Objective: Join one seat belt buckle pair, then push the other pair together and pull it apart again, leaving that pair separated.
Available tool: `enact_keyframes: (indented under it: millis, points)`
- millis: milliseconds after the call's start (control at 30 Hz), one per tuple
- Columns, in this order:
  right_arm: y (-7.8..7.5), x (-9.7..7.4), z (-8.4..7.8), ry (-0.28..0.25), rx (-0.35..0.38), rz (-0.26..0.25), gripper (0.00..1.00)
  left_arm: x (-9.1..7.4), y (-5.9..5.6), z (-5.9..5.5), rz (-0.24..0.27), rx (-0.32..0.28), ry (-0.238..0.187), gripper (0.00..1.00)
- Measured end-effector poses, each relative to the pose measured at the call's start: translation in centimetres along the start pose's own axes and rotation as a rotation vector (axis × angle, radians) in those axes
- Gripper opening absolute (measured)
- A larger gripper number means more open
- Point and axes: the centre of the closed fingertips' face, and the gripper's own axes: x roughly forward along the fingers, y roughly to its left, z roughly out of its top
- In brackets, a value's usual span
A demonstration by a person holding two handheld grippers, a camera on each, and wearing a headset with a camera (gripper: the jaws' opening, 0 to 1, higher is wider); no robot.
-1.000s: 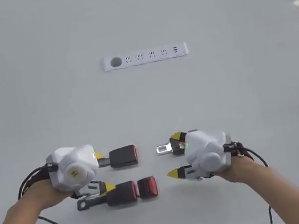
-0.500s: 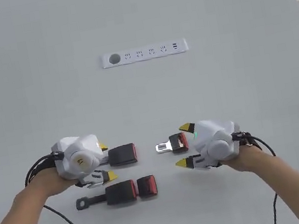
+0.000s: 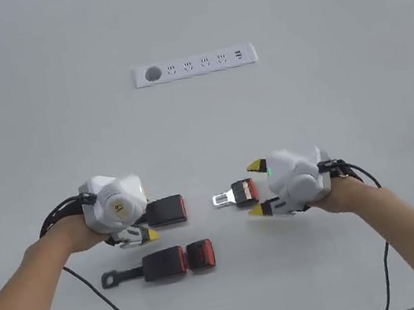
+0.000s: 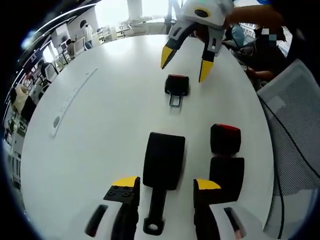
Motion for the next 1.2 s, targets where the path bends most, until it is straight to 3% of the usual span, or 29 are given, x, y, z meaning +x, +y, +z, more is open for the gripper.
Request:
enact_keyframes:
  millis: [333,633,1000,1200]
  points:
    - [-0.3,1.0,0.0,0.041,-0.071,0.076,0.41,1.1,0.6,-0.4,-0.038,0.036,0.034,0.37]
    - [-0.1,1.7,-0.6,0.076,-0.071,0.130,0.38,2.0,0.6,-0.2,-0.065,0.053,0.051,0.35]
    - [-0.1,2.0,-1.3,0.090,-0.087,0.139,0.32,2.6,1.1,-1.0,-0.073,0.075,0.063,0.33]
    - [0.0,1.9,-1.2,0.090,-0.088,0.136,0.31,2.5,0.9,-0.7,-0.069,0.063,0.059,0.32]
